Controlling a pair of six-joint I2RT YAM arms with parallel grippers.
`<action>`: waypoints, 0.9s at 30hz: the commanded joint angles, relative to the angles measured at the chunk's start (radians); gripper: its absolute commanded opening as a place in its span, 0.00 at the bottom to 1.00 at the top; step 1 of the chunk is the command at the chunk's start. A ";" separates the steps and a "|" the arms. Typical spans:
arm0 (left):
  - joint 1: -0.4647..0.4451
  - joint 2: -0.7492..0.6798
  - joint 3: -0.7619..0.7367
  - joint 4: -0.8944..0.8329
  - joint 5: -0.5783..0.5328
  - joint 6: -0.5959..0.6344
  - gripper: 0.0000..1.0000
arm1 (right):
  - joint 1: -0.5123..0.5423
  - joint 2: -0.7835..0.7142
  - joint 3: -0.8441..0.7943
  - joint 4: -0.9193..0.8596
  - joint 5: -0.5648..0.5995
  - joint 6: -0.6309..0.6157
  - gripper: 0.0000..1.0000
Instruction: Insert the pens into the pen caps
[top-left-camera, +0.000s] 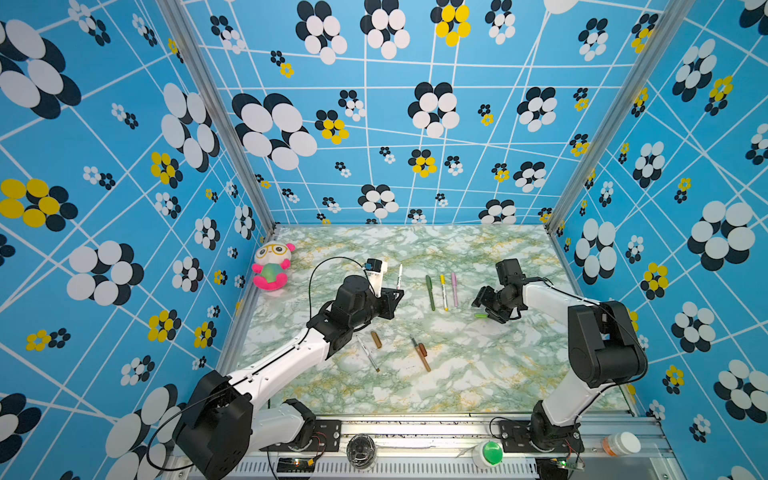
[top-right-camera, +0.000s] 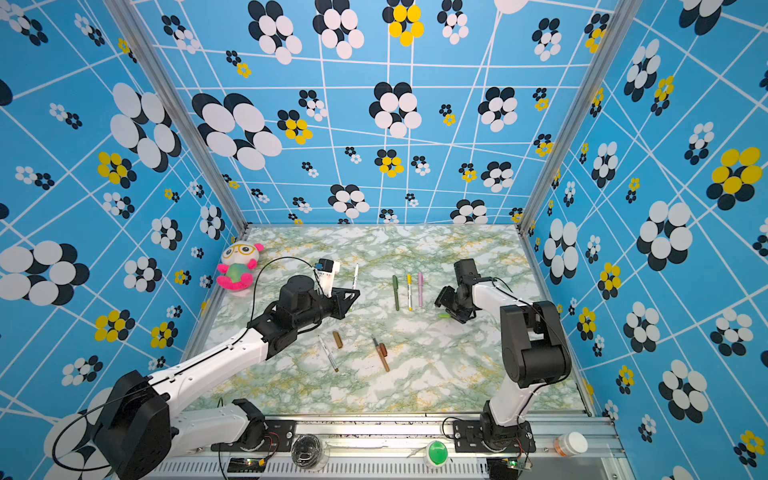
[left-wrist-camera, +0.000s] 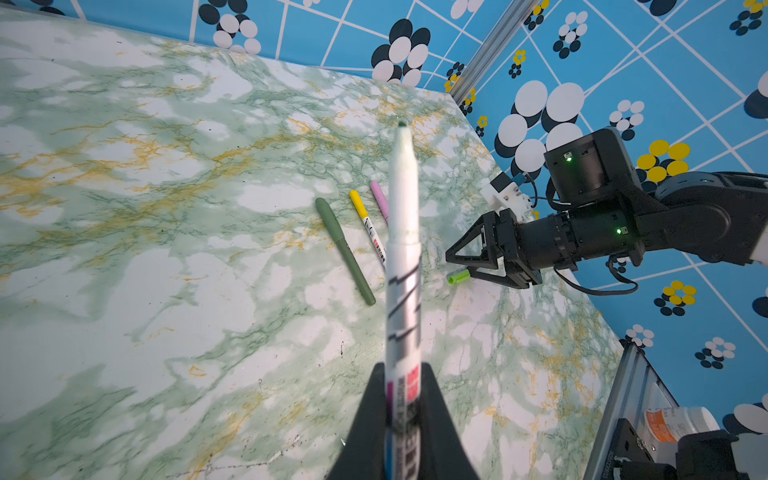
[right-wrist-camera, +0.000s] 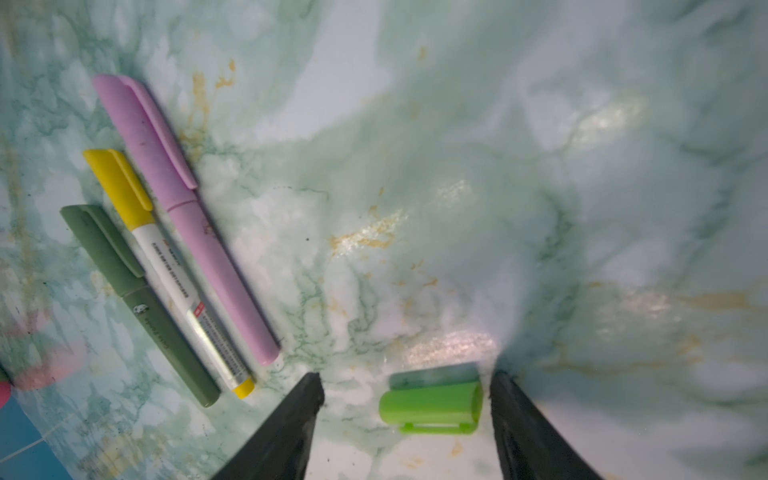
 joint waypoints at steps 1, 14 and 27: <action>0.009 -0.026 0.012 -0.007 -0.008 0.024 0.00 | -0.004 -0.006 -0.071 -0.043 0.074 0.034 0.67; 0.009 -0.014 0.010 0.010 0.005 0.012 0.00 | 0.064 -0.114 -0.194 -0.018 0.086 0.164 0.64; 0.009 -0.031 0.003 0.000 -0.004 0.018 0.00 | 0.084 -0.016 -0.186 0.111 0.048 0.273 0.59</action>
